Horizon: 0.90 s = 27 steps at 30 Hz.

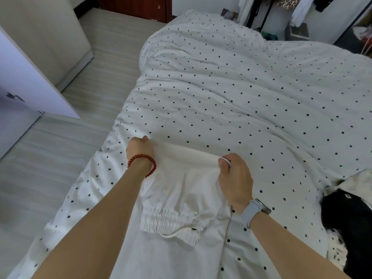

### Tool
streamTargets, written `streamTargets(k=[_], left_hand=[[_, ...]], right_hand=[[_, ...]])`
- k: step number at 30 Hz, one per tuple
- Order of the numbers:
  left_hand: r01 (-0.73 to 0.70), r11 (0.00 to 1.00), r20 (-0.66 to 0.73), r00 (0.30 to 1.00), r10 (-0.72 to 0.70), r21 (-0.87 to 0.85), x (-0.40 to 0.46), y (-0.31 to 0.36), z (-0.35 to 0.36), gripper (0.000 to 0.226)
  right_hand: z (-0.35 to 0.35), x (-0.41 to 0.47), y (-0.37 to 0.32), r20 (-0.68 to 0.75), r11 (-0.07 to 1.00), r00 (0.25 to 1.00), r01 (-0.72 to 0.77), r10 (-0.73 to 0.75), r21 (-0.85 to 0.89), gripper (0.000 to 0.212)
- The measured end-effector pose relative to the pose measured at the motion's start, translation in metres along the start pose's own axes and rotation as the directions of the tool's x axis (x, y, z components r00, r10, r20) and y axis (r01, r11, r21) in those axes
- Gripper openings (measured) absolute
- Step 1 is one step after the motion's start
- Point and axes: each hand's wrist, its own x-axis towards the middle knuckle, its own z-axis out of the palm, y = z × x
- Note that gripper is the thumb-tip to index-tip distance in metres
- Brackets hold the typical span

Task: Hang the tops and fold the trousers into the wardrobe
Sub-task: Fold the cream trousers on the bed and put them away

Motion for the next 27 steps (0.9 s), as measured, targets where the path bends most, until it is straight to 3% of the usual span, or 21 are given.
streamTargets(k=[3,5,7,10,13,19,22,24,27], left_hand=[[-0.110,0.991,-0.025,0.993,0.112,0.075,-0.013,0.004,0.003,0.026],[-0.248,0.948,-0.074,0.961,0.267,0.200,-0.026,-0.004,0.001,0.037],[-0.474,0.837,-0.127,0.845,0.519,0.273,-0.048,-0.020,0.004,0.043],[-0.723,0.596,0.080,0.657,0.750,0.348,-0.078,-0.043,0.021,0.052],[-0.752,0.540,0.291,0.650,0.702,0.378,-0.072,-0.062,0.034,0.065],[-0.720,0.531,0.447,0.693,0.565,0.446,-0.053,-0.089,0.045,0.067],[-0.710,0.556,0.454,0.704,0.546,0.432,-0.053,-0.082,0.039,0.064],[-0.719,0.552,0.398,0.695,0.599,0.423,-0.063,-0.076,0.033,0.062],[-0.781,0.475,0.283,0.601,0.747,0.406,-0.093,-0.087,0.031,0.057]], right_hand=[[0.002,0.002,0.001,-0.024,0.963,0.997,0.071,-0.080,-0.260,0.021],[0.001,-0.003,0.002,-0.112,0.892,0.951,0.225,-0.289,-0.392,0.029],[0.004,-0.015,0.002,-0.075,0.806,0.874,0.407,-0.481,-0.430,0.035],[0.019,-0.031,0.002,0.100,0.724,0.840,0.515,-0.534,-0.458,0.041],[0.033,-0.035,0.016,0.243,0.708,0.875,0.482,-0.419,-0.516,0.053],[0.031,-0.031,0.049,0.347,0.702,0.874,0.481,-0.340,-0.524,0.053],[0.022,-0.023,0.042,0.338,0.726,0.873,0.483,-0.352,-0.490,0.051],[0.007,-0.013,0.030,0.249,0.834,0.914,0.397,-0.321,-0.383,0.059],[-0.006,0.005,0.018,0.241,0.887,0.949,0.283,-0.204,-0.364,0.064]])
